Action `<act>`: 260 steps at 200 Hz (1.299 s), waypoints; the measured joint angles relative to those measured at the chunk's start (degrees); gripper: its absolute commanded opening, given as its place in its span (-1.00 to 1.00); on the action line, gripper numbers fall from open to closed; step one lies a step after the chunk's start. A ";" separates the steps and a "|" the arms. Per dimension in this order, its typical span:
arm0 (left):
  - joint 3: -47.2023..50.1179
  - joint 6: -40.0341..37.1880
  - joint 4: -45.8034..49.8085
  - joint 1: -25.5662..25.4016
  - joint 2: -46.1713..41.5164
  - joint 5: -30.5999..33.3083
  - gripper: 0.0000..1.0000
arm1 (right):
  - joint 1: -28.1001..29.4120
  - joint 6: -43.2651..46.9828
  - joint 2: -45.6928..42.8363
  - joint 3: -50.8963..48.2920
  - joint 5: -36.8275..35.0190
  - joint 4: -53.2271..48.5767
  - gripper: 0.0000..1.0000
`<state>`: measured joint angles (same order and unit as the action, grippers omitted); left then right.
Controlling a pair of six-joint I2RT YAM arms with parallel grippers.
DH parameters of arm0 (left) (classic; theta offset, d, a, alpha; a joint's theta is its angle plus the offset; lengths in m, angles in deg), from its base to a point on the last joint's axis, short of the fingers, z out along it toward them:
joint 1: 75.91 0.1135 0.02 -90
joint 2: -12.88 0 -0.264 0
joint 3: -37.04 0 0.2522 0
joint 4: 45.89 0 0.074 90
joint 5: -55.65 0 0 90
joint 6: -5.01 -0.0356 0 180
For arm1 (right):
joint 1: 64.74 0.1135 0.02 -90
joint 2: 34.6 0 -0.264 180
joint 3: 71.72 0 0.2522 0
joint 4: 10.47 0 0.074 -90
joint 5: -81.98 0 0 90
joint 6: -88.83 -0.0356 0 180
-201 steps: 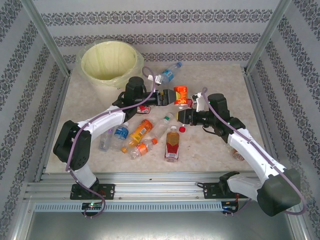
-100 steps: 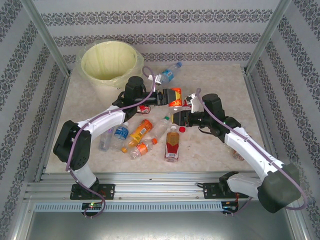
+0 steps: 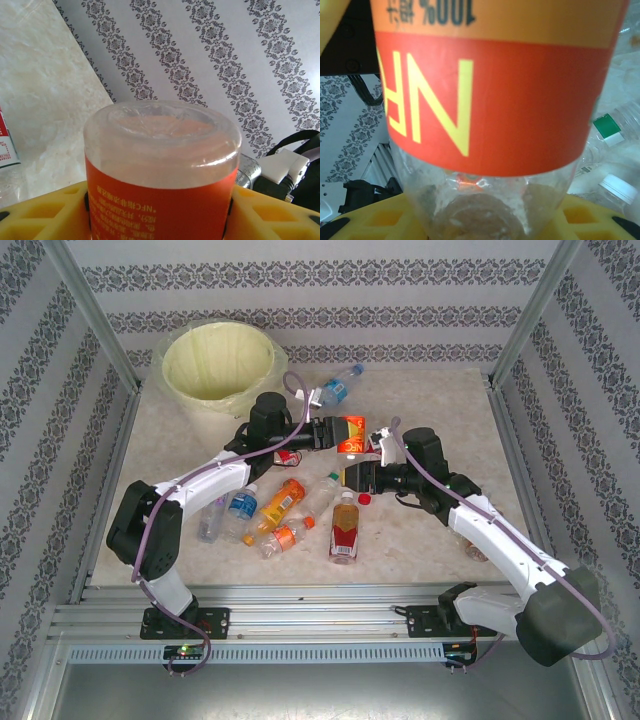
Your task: Put the plastic bottles in the bin
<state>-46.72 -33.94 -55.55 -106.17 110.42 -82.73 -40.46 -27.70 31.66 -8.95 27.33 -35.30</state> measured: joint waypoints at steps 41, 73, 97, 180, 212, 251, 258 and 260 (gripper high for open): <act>-1.62 -1.60 1.40 -0.07 -0.09 -0.68 0.10 | -0.02 -0.07 -0.42 0.00 -1.57 -0.02 0.53; -5.14 -4.42 5.84 0.00 -0.20 -0.72 0.08 | -0.28 -0.35 -2.67 -0.04 -2.54 0.04 0.92; -9.20 -8.55 12.98 0.42 -0.20 -0.17 0.08 | -1.44 -1.01 -6.88 -0.39 -2.80 0.24 0.96; -33.97 -26.47 44.61 3.98 1.01 11.34 0.07 | -6.19 -2.21 -17.92 -0.09 -3.52 0.37 0.96; -49.68 -33.00 56.74 5.29 6.49 18.05 0.07 | -6.16 -2.03 -19.41 2.14 -4.70 -1.27 0.96; -69.22 -39.15 69.35 6.88 14.88 25.68 0.07 | -6.19 -1.77 -20.92 3.76 -5.97 -2.91 0.96; -72.59 -39.98 71.30 7.28 16.46 26.93 0.07 | -6.19 -1.77 -20.98 3.76 -6.12 -3.39 0.96; -73.20 -40.15 71.67 7.43 16.72 27.17 0.07 | -6.16 -1.75 -21.03 3.76 -6.21 -3.58 0.96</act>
<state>-119.92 -74.09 16.12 -98.74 127.14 -55.56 -46.63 -29.44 10.63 -5.19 21.12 -38.88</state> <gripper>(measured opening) 0.539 0.981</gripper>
